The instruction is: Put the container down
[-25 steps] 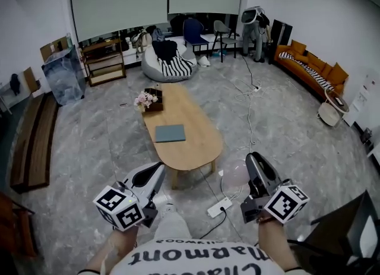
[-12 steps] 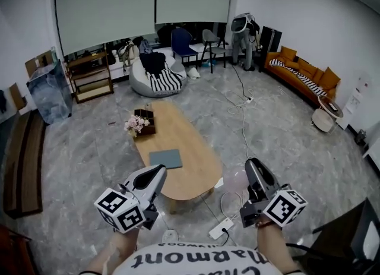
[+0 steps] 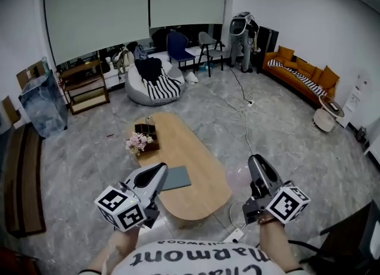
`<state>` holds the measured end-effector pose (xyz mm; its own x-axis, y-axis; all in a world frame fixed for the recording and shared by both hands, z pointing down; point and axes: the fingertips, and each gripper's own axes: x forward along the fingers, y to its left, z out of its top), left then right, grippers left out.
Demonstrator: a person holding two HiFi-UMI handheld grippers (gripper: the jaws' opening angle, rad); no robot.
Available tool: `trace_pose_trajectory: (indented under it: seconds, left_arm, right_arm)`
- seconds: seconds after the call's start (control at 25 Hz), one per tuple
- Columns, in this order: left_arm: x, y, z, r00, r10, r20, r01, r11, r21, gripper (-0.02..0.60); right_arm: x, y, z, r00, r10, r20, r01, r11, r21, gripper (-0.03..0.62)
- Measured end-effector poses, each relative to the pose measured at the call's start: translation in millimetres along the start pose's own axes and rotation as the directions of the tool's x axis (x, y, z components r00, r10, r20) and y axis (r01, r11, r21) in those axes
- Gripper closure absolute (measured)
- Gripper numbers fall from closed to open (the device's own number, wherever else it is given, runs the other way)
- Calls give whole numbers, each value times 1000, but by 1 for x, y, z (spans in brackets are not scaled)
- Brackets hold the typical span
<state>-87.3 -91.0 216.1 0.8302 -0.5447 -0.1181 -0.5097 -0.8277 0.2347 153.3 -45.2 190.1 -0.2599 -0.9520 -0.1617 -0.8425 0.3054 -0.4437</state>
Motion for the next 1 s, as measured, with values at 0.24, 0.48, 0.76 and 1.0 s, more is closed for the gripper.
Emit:
trace_pose_trajectory:
  seconds: [0.24, 0.48, 0.76, 1.0]
  left_arm:
    - [8, 41, -7, 1000, -6, -12, 6, 999, -36, 566]
    - [17, 63, -20, 999, -6, -32, 4, 997, -76, 567]
    - [39, 82, -43, 997, -15, -70, 7, 993, -117, 566]
    - [68, 101, -48, 997, 16, -81, -28, 988, -151, 566]
  right_arm:
    - [40, -6, -16, 1000, -21, -12, 21, 1000, 1, 491]
    - [66, -13, -39, 997, -34, -76, 36, 999, 13, 491]
    - [85, -36, -62, 991, -53, -124, 58, 997, 41, 491]
    - [117, -64, -68, 983, -49, -175, 58, 997, 46, 491]
